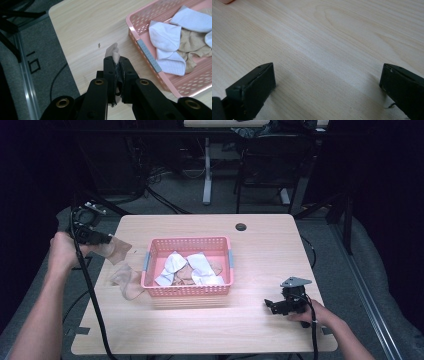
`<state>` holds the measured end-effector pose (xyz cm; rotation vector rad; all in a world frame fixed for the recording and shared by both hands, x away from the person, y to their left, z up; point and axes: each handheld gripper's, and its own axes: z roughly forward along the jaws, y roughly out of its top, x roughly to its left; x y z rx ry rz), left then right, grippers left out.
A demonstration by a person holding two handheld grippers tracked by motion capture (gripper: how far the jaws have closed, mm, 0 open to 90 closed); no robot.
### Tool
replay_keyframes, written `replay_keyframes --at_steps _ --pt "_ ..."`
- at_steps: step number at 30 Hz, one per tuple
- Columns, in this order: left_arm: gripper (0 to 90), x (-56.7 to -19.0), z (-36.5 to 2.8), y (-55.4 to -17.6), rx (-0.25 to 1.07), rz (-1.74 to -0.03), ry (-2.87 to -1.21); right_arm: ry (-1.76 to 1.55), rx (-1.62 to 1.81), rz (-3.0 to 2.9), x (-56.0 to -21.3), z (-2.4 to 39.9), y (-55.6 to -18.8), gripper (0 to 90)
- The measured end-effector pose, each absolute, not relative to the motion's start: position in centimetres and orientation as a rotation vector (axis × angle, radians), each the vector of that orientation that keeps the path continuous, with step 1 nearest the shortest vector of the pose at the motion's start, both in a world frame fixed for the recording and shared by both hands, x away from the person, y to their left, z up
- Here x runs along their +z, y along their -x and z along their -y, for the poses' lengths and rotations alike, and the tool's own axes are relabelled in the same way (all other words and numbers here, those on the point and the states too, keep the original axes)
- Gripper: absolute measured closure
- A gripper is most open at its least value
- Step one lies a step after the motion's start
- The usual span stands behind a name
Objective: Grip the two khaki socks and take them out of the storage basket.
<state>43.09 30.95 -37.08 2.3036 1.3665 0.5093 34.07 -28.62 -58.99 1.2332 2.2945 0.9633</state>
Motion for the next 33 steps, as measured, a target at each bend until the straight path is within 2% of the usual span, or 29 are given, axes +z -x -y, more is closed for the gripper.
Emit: replay_keyframes --at_steps 25,30,33 --pt "82.5 -49.1 -31.4 -43.3 0.238 -1.5 -2.299 -1.232 0.96 -2.296 -59.0 28.6 -34.1 0.0" --pt "78.2 -50.8 -31.2 -43.3 0.188 -1.503 -2.3 -1.233 0.961 -2.296 -59.0 28.6 -34.1 0.0" --pt "67.9 -51.3 -31.0 -43.3 0.186 -1.509 -2.3 -1.232 0.961 -2.296 -59.0 28.6 -34.1 0.0"
